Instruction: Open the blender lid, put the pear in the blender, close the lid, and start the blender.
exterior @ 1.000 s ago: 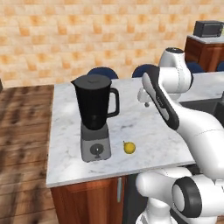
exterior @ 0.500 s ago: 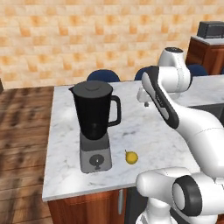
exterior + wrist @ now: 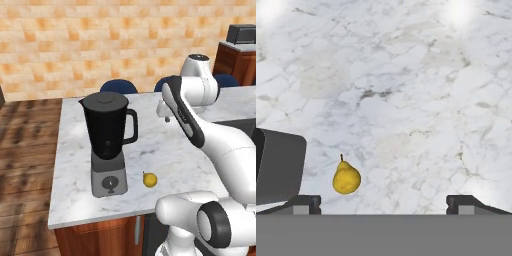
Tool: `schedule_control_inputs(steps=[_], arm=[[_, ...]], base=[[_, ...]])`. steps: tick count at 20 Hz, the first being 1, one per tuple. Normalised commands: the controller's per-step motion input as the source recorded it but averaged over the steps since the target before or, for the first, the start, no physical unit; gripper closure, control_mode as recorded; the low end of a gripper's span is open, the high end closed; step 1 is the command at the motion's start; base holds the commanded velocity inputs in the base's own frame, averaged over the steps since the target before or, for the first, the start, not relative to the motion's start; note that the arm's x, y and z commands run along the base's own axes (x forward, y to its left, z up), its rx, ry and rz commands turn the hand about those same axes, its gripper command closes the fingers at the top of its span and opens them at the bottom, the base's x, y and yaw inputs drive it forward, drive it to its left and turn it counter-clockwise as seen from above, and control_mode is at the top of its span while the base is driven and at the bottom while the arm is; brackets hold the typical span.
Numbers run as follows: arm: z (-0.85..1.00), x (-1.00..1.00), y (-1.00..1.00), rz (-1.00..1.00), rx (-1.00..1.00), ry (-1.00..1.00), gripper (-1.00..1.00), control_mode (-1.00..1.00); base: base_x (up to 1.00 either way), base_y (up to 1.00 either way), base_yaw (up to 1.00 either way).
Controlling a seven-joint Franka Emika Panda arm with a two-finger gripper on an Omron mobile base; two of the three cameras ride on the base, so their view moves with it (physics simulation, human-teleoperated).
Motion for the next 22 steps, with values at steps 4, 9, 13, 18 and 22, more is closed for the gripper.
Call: schedule_control_inputs(steps=[4,9,13,18,22], arm=[[0.00,0.00,0.00,0.00,0.00,0.00,-1.00,1.00],[0.14,-0.02,0.00,0.00,0.00,-0.02,-1.00,-1.00],[0.89,-0.27,0.22,0.01,-0.04,-0.16,-1.00,-1.00],[1.00,-0.17,0.63,0.07,-0.12,-0.23,-1.00,-1.00],[0.66,-0.07,1.00,0.04,-0.14,-0.17,-1.00,-1.00]], base=[[0.11,-0.24,0.00],[0.01,0.00,0.00],[0.00,0.00,0.00],[0.00,0.00,0.00],[0.00,0.00,0.00]])
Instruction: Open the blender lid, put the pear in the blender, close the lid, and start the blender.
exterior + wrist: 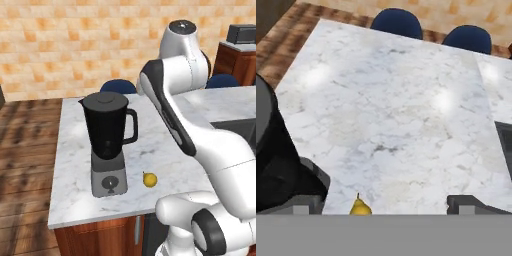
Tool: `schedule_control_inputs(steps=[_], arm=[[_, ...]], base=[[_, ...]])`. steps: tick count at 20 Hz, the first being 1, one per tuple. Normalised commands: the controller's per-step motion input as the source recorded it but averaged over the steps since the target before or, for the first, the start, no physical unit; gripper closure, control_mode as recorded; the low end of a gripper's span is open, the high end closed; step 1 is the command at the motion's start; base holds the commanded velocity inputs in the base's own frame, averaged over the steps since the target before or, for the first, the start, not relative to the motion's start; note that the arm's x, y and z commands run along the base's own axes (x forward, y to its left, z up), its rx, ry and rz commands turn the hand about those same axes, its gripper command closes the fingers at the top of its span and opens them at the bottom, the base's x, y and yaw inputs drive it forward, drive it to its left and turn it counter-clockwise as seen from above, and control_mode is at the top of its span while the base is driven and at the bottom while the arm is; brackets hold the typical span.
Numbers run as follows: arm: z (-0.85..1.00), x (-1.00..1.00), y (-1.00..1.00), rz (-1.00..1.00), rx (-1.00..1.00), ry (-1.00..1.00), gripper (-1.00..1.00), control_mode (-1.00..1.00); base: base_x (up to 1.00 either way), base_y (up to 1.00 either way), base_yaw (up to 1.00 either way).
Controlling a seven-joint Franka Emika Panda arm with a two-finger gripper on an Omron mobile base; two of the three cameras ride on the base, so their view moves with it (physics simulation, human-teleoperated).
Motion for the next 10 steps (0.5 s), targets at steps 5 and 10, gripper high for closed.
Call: schedule_control_inputs(steps=[5,10], arm=[[0.41,-0.02,1.00,0.07,-0.06,-0.02,-1.00,-1.00],[0.06,0.00,1.00,0.10,-0.01,0.05,-1.00,-1.00]], base=[[0.00,0.00,0.00],[0.00,0.00,0.00]])
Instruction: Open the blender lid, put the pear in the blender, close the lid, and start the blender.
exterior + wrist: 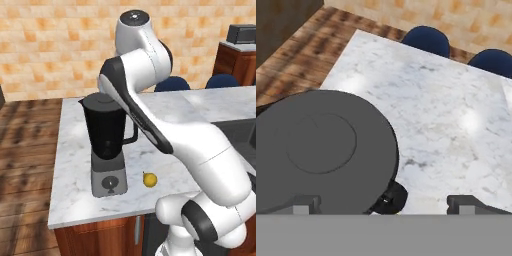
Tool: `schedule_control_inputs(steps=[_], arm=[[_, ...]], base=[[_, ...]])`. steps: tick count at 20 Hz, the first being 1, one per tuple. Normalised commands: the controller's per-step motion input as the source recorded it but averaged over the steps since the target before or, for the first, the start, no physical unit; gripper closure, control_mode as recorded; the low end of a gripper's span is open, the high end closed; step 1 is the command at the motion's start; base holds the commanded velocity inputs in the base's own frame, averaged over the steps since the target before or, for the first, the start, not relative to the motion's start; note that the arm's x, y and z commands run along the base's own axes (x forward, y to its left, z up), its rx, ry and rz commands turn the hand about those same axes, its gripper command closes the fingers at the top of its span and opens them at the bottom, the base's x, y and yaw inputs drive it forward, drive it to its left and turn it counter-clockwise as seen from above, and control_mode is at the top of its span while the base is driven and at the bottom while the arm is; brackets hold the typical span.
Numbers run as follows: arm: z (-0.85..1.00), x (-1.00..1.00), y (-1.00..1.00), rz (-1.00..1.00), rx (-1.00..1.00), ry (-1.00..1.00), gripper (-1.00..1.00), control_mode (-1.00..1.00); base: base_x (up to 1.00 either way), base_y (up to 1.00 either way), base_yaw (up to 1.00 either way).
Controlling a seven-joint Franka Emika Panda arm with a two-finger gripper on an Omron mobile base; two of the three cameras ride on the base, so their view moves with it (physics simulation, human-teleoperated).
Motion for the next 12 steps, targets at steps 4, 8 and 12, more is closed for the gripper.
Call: schedule_control_inputs(steps=[4,8,12], arm=[[-0.06,0.00,0.91,0.13,0.00,0.05,-1.00,-1.00],[-0.19,0.06,0.36,0.14,0.00,0.00,-1.00,-1.00],[-0.17,0.32,0.01,0.06,0.00,0.00,-1.00,-1.00]], base=[[0.00,0.00,0.00],[0.00,0.00,0.00],[0.00,0.00,0.00]])
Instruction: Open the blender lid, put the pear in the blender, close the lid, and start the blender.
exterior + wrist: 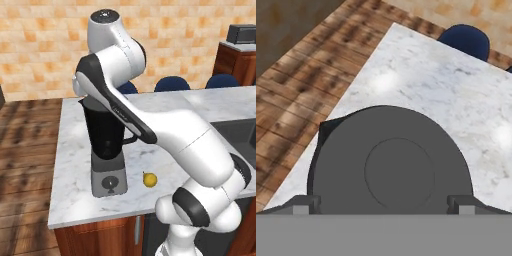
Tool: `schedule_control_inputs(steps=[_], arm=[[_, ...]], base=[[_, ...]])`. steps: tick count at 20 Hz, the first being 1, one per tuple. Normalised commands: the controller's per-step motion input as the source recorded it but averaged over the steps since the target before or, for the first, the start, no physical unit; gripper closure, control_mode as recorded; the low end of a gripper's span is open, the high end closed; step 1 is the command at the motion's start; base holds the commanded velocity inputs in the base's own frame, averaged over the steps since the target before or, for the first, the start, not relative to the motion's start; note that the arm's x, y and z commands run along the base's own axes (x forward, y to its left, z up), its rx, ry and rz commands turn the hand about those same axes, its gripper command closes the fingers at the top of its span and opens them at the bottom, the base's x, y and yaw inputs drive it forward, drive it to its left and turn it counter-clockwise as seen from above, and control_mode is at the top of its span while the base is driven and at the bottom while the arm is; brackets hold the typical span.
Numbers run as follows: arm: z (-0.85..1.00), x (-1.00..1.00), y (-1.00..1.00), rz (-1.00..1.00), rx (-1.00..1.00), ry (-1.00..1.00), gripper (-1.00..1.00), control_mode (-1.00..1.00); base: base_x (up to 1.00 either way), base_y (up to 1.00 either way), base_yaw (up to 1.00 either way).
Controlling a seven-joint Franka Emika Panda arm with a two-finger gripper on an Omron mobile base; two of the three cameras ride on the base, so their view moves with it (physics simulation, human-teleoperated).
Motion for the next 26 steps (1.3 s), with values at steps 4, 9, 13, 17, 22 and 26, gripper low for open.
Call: schedule_control_inputs(steps=[4,9,13,17,22,26], arm=[[-0.21,0.31,-0.07,0.00,0.00,0.01,-1.00,-1.00],[-0.26,0.12,-0.03,0.00,0.00,0.08,-1.00,-1.00],[-0.10,0.08,-0.01,0.00,0.00,0.13,-1.00,-1.00],[-0.04,0.13,-0.05,0.00,0.00,0.12,-1.00,-1.00],[-0.06,0.06,-0.12,0.00,0.00,0.03,-1.00,-1.00],[-0.21,0.00,-0.01,0.00,0.00,0.02,-1.00,-1.00]], base=[[0.00,0.00,0.00],[0.00,0.00,0.00],[0.00,0.00,0.00],[0.00,0.00,0.00],[0.00,0.00,0.00],[0.00,0.00,0.00]])
